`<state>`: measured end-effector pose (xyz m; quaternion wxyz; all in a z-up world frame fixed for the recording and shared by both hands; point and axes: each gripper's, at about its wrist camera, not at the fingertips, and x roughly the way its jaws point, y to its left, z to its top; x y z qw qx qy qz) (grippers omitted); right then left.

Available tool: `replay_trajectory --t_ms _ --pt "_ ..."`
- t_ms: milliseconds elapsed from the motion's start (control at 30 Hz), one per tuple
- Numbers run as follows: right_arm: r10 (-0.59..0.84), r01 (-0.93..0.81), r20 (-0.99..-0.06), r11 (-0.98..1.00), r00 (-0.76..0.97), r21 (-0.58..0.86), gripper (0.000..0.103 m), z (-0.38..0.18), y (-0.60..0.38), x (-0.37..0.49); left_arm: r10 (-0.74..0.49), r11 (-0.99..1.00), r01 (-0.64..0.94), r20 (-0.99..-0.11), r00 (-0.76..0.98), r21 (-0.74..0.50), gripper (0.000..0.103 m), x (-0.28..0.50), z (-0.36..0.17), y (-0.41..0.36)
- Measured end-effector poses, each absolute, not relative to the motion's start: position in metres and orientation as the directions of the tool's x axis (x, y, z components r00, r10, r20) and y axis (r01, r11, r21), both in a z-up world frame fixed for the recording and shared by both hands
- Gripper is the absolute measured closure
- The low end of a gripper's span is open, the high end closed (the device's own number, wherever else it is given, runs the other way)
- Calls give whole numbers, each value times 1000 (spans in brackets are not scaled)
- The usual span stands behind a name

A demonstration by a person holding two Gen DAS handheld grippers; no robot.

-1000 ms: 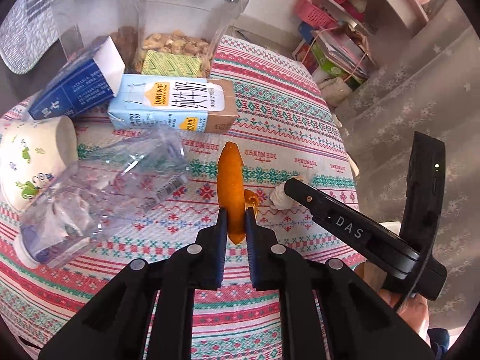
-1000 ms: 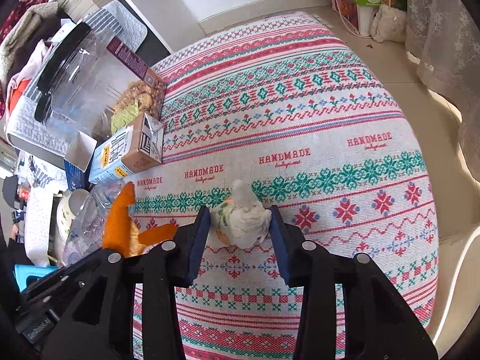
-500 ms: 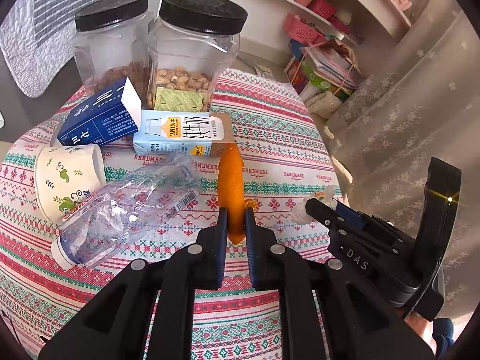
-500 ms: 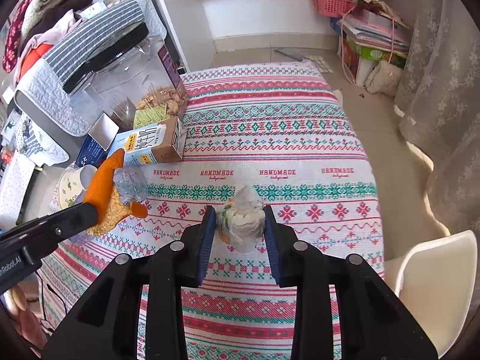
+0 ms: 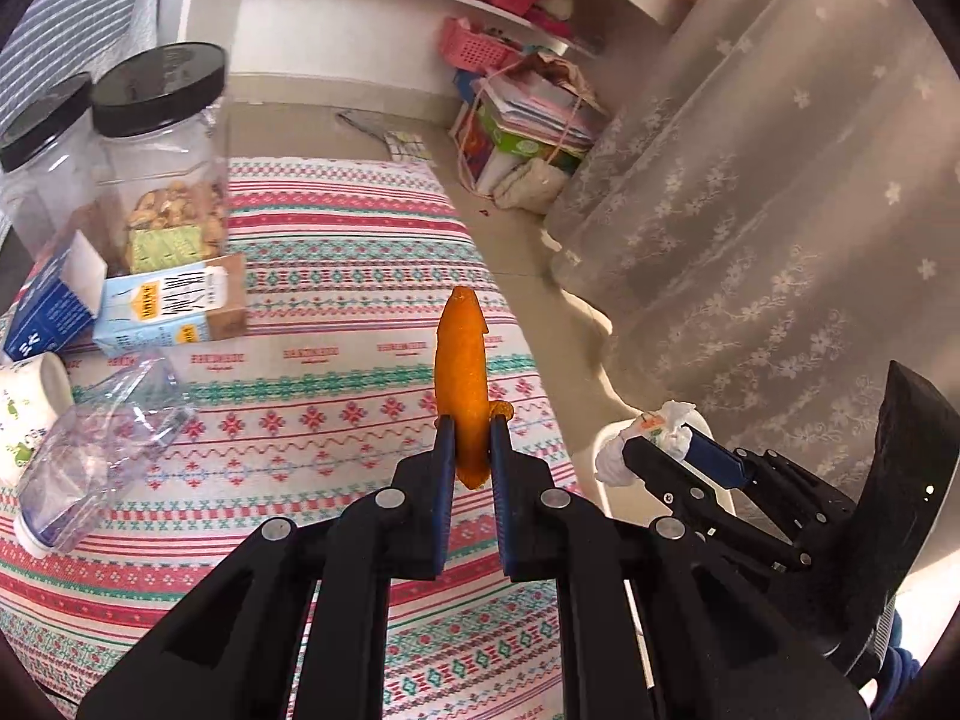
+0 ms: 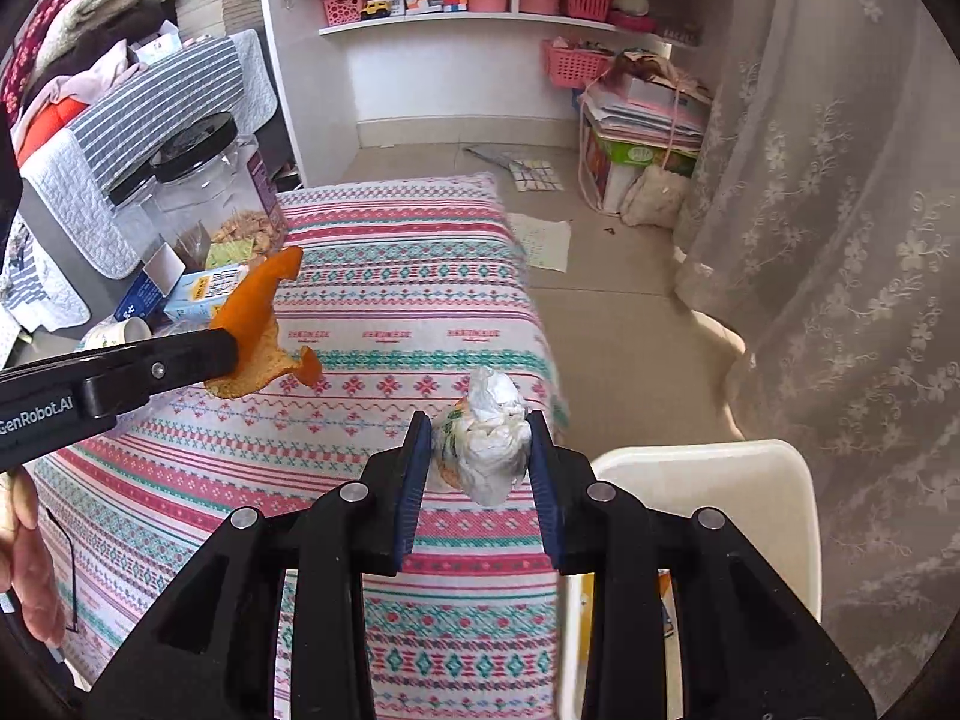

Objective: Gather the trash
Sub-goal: 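Carry the orange item and white tissue over the bin with both tools, then open both tools to drop the orange item and tissue into the bin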

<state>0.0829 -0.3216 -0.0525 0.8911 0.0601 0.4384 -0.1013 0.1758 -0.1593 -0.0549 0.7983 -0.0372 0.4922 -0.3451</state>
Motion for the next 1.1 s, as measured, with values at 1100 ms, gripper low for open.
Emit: replay_trajectory --t_ms 1100 --pt "-390 550 -835 825 387 -130 59 -99 -428 -27 -613 509 702 -782 -109 -497 89 85 -123 -342"
